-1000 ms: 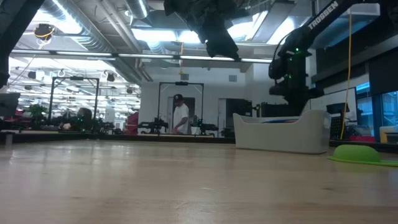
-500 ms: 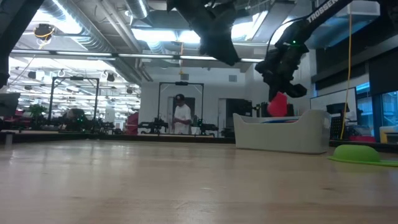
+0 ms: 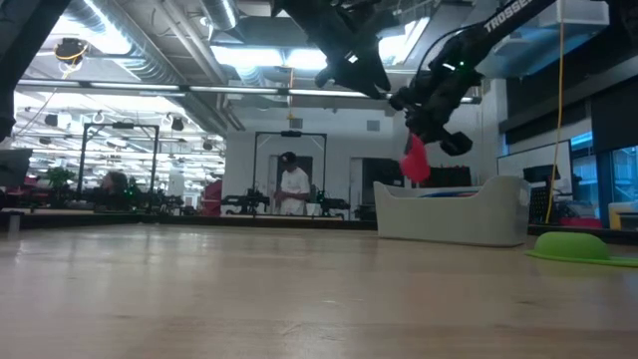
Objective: Nest measuring cups in basket
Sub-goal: Stack the red measuring cup on top of the blue measuring cup in the bin
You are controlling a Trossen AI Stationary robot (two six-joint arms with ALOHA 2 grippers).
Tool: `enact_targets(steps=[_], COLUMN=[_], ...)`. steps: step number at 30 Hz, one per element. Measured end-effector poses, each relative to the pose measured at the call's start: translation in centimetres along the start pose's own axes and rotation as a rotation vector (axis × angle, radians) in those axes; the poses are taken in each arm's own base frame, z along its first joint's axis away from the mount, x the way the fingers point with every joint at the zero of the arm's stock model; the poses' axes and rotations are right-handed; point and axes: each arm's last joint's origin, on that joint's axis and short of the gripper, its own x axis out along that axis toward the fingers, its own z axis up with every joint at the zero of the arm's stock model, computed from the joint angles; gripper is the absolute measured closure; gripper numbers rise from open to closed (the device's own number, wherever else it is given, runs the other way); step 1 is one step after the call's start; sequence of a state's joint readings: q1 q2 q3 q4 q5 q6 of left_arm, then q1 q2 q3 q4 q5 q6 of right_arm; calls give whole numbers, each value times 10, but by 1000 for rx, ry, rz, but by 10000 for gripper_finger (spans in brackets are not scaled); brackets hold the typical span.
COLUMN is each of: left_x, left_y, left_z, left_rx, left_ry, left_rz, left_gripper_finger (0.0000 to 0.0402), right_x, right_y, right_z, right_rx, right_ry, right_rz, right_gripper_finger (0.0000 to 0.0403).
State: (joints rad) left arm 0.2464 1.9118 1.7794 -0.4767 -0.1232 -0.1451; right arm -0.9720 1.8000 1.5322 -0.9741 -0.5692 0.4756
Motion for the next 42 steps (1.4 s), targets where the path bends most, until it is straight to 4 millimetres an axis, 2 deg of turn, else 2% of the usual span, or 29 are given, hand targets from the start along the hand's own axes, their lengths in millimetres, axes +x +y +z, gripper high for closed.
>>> enact_targets(steps=[12, 18, 25, 42], left_x=[0, 0, 0, 0], left_y=[-1, 0, 0, 1], left_z=[-1, -1, -1, -4], left_rx=[11, -44, -224, -284], left_ry=[4, -1, -8, 13], left_rz=[46, 48, 58, 105], left_gripper_finger=[267, 267, 267, 267], right_x=[15, 20, 23, 25], right_y=[26, 34, 43, 52], right_z=[-11, -14, -14, -12], right_rx=[82, 53, 53, 21], right_ry=[78, 81, 85, 58], right_rz=[119, 132, 196, 248], right_gripper_finger=[378, 378, 378, 378])
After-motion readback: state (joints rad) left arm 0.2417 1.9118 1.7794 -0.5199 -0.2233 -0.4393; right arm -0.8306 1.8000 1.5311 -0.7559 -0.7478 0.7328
